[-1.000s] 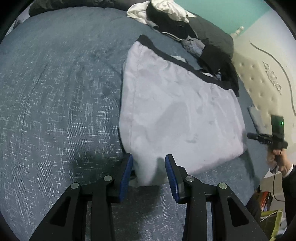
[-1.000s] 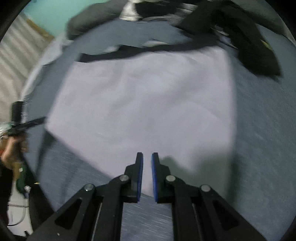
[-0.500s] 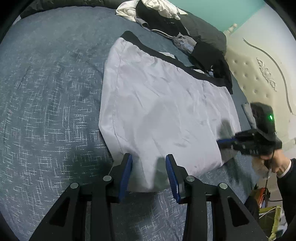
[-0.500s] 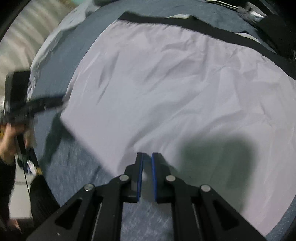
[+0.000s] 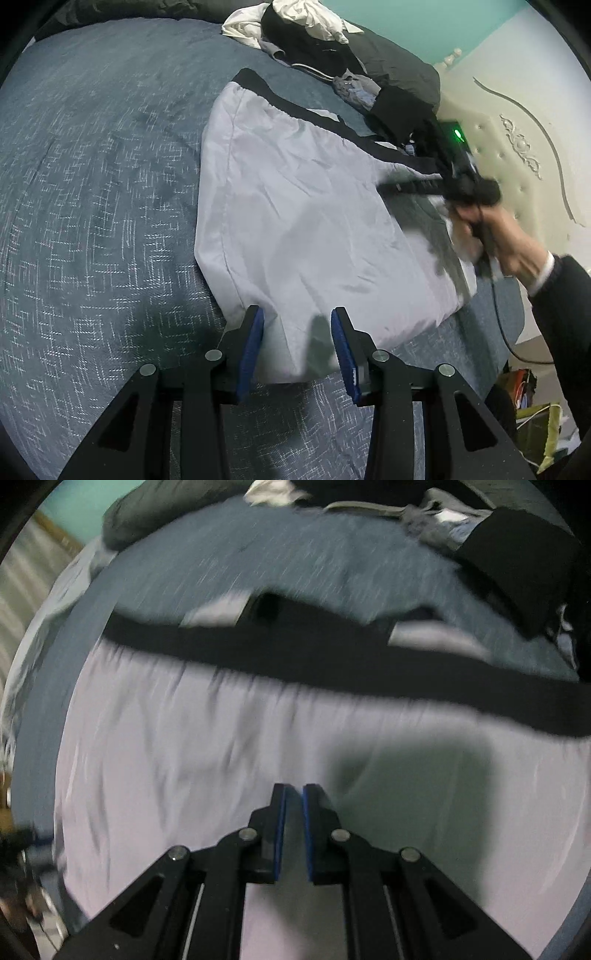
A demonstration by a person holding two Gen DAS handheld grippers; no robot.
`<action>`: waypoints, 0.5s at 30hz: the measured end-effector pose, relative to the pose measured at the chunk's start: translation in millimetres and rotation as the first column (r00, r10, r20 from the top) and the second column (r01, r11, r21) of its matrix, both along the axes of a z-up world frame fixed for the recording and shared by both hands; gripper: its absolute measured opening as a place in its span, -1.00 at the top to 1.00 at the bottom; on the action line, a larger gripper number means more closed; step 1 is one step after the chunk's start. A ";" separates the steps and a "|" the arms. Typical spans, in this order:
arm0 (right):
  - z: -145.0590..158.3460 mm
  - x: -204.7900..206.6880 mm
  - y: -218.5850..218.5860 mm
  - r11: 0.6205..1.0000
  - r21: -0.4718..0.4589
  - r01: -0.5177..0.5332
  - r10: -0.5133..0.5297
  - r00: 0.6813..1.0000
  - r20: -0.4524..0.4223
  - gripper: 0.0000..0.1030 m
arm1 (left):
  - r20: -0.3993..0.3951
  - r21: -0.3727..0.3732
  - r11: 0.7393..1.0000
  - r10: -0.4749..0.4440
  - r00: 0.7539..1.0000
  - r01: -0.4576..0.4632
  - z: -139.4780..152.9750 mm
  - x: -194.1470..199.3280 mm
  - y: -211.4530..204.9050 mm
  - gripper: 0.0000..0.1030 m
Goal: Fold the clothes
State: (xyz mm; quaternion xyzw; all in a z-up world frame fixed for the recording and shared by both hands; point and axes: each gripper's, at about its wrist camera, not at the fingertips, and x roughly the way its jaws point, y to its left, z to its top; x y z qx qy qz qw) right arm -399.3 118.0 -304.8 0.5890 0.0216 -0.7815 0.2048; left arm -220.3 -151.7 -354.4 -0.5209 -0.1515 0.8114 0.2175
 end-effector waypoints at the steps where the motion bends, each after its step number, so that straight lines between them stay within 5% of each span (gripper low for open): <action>1: 1.7 -7.4 0.3 1.000 -0.009 0.020 -0.020 1.000 -0.015 0.86 | 0.000 0.002 1.000 -0.001 1.000 0.001 0.0 -0.4 -0.2 0.19; 9: 10.0 -31.4 -0.5 0.997 -0.036 0.072 -0.073 0.997 -0.040 0.86 | -0.008 0.010 1.000 0.007 1.000 -0.007 4.4 -2.9 -1.8 0.19; 15: 17.9 35.0 -1.4 0.998 -0.021 -0.056 0.056 0.998 0.018 0.86 | -0.025 0.005 1.000 0.018 1.000 -0.018 16.2 0.3 -0.5 0.19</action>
